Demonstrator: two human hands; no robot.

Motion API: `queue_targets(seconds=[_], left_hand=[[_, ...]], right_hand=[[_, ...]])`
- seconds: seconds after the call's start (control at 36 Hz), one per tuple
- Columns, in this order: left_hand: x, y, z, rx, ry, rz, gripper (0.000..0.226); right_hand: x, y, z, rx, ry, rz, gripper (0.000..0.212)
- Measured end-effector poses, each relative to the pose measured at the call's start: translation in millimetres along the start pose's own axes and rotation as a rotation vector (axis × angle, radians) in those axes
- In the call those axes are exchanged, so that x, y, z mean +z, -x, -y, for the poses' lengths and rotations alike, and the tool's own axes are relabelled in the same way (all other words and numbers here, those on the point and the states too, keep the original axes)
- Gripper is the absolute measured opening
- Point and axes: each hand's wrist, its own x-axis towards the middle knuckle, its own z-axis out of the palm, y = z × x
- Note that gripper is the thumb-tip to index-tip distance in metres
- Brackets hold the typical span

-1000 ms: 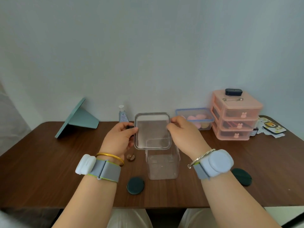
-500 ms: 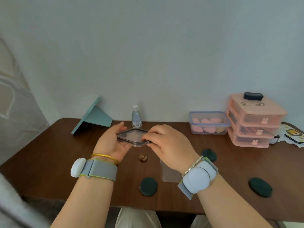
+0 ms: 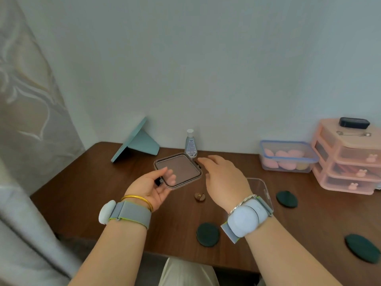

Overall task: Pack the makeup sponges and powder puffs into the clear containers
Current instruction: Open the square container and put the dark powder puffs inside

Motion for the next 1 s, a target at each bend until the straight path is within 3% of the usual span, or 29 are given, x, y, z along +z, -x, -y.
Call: queue_targets(seconds=[0.14,0.42,0.75,0.81,0.92,1.0], left_hand=[[-4.9,-26.0,9.7,-0.029,-0.028,-0.09,0.004],[-14.2,-49.9,26.5,-0.005,-0.023,-0.189,0.012],[-32.8,-60.4,26.3,0.165,-0.348,-0.345,0.012],[-31.1,-55.9,27.0,0.221,-0.523,-0.41,0.029],[-26.9,-50.0,31.2,0.305,-0.9,-0.394,0.093],[-24.3,-49.6,31.2,0.297,-1.16,-0.338,0.101]], right_hand=[[-5.1,1.4,-0.9,-0.002,0.006,-0.037,0.037],[-7.2,4.8,-12.4,0.012,0.039,-0.06,0.032],[-6.4,5.1,-19.4,0.042,0.011,-0.047,0.031],[-7.2,6.0,-21.7,0.05,0.014,-0.044,0.031],[-7.8,8.2,-27.0,0.071,0.021,-0.023,0.032],[-7.6,9.7,-28.6,0.093,0.016,0.016,0.033]])
